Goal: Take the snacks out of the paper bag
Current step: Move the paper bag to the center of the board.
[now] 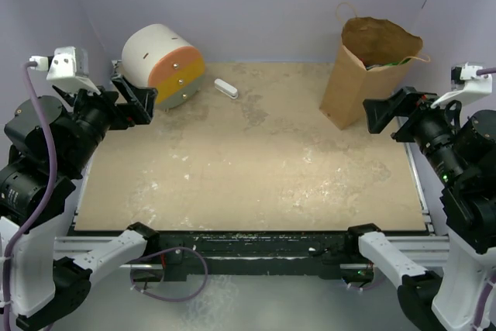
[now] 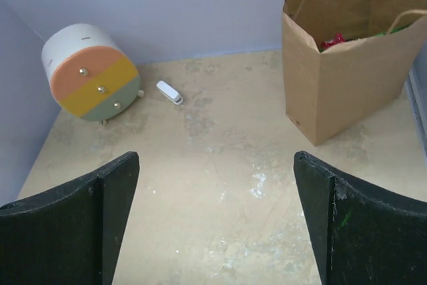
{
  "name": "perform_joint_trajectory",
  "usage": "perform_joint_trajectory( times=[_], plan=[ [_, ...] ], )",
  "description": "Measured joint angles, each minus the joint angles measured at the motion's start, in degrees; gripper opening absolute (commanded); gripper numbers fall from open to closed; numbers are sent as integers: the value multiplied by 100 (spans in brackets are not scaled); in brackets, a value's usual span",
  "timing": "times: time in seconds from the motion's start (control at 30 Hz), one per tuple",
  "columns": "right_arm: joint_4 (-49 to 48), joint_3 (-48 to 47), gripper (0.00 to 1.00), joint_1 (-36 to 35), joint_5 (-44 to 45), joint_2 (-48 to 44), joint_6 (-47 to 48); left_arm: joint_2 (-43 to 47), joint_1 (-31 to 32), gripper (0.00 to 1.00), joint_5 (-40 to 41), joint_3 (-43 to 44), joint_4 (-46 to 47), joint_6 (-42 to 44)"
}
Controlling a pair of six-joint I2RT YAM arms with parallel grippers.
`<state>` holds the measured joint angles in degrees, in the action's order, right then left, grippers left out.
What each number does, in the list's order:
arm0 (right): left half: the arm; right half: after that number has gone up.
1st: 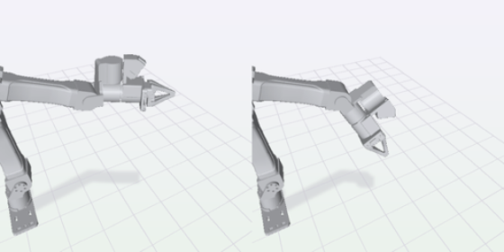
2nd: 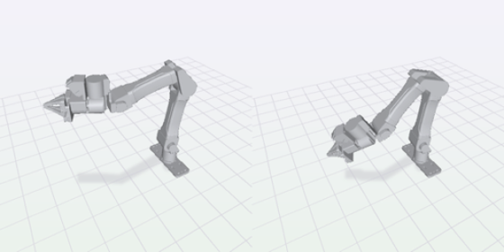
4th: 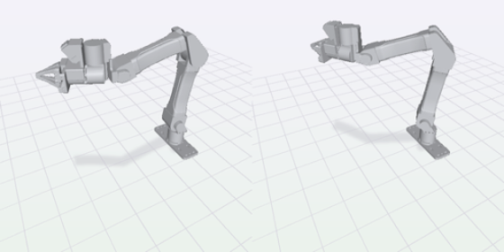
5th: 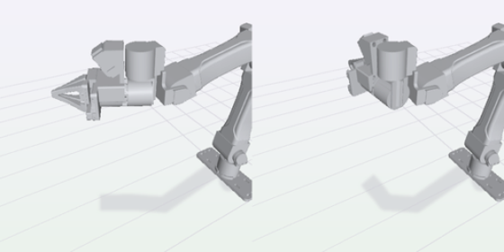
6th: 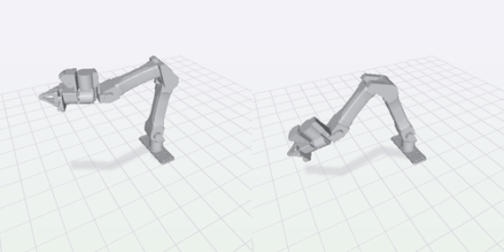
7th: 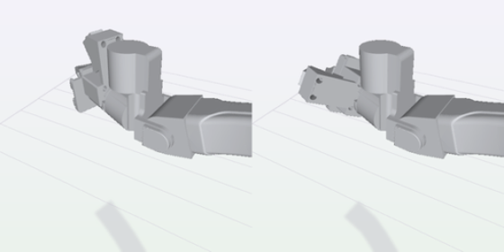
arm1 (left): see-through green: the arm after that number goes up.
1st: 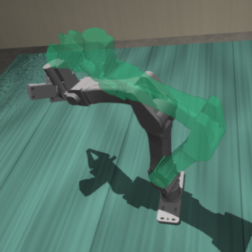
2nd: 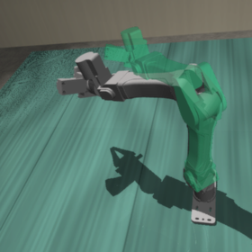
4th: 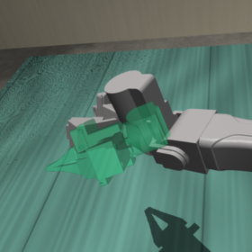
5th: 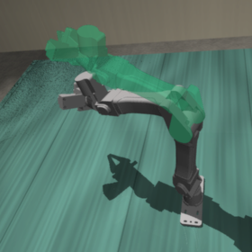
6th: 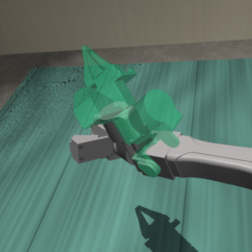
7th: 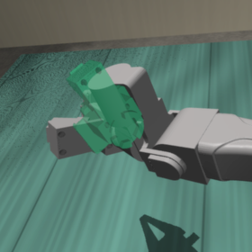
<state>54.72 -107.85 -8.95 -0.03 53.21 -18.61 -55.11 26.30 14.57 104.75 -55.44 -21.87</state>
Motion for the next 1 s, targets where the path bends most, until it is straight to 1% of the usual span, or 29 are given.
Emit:
perform_joint_trajectory(
  times=[0.27, 0.6, 0.8, 1.0],
  plan=[
    [162, 634, 99, 39, 494, -310, -28, 155, 0, 99, 170, -391, 4, -26],
    [396, 885, 99, 114, 1158, -442, -42, 234, 0, 99, 238, -688, 9, -258],
    [505, 881, 99, 138, 1596, -282, -177, 107, -4, 99, 192, -787, 55, -365],
    [450, 883, 100, 153, 1904, 197, -396, -278, -7, 99, -50, -791, 203, -361]
  ],
)
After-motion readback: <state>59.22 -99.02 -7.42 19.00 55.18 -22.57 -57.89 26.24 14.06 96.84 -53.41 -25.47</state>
